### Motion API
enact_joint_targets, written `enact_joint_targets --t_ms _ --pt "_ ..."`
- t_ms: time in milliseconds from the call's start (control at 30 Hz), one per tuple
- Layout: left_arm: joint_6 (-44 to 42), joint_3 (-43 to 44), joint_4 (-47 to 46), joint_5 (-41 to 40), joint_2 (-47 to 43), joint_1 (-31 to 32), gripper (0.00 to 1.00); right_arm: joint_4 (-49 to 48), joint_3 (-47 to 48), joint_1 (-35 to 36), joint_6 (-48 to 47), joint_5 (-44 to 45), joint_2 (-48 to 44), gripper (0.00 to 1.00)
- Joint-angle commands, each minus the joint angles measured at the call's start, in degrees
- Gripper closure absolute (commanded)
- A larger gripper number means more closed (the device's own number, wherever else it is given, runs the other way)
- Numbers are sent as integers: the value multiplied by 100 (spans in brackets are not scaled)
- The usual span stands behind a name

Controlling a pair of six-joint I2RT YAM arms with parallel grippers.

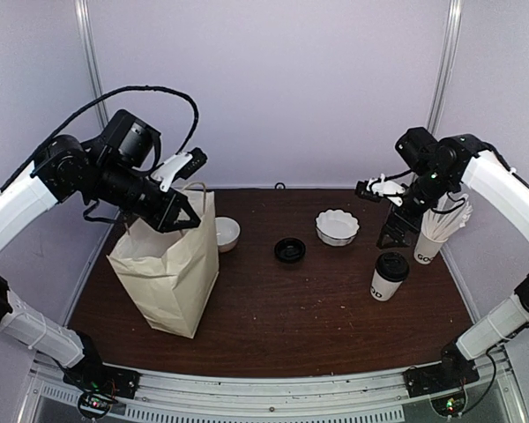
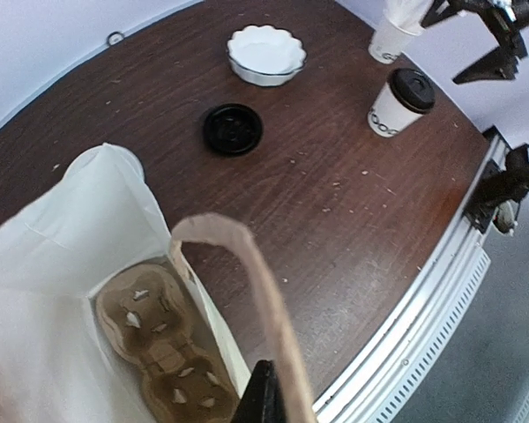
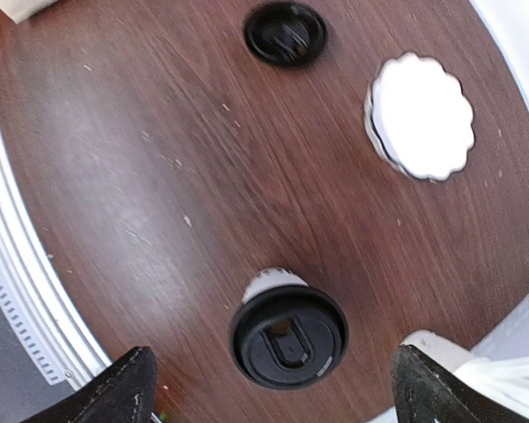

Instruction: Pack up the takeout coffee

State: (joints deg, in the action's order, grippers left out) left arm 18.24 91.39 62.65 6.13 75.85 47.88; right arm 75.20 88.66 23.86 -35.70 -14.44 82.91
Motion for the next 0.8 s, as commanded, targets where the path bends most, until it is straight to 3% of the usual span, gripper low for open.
enact_joint_targets --t_ms 0,267,400,467,567,667,767 --pt "-433 348 -9 323 298 357 100 -228 409 254 -342 -1890 -499 4" --pt "-950 747 -312 698 788 1183 100 -602 1153 1189 -316 -2695 -259 4" --pt "-845 760 -733 832 852 1255 100 -890 1398 1365 -210 -3089 -31 4" --pt "-758 816 -803 787 873 1257 89 -1084 1512 1428 -72 -3167 119 4" --pt "-668 933 -699 396 877 1258 60 -1360 1593 1574 159 -3161 270 4" --pt "-563 1070 -427 -389 747 1267 43 -1462 1645 1685 231 -3165 377 4" --pt "-477 1240 -198 -892 505 1304 35 -1454 1678 1767 217 -3172 440 4"
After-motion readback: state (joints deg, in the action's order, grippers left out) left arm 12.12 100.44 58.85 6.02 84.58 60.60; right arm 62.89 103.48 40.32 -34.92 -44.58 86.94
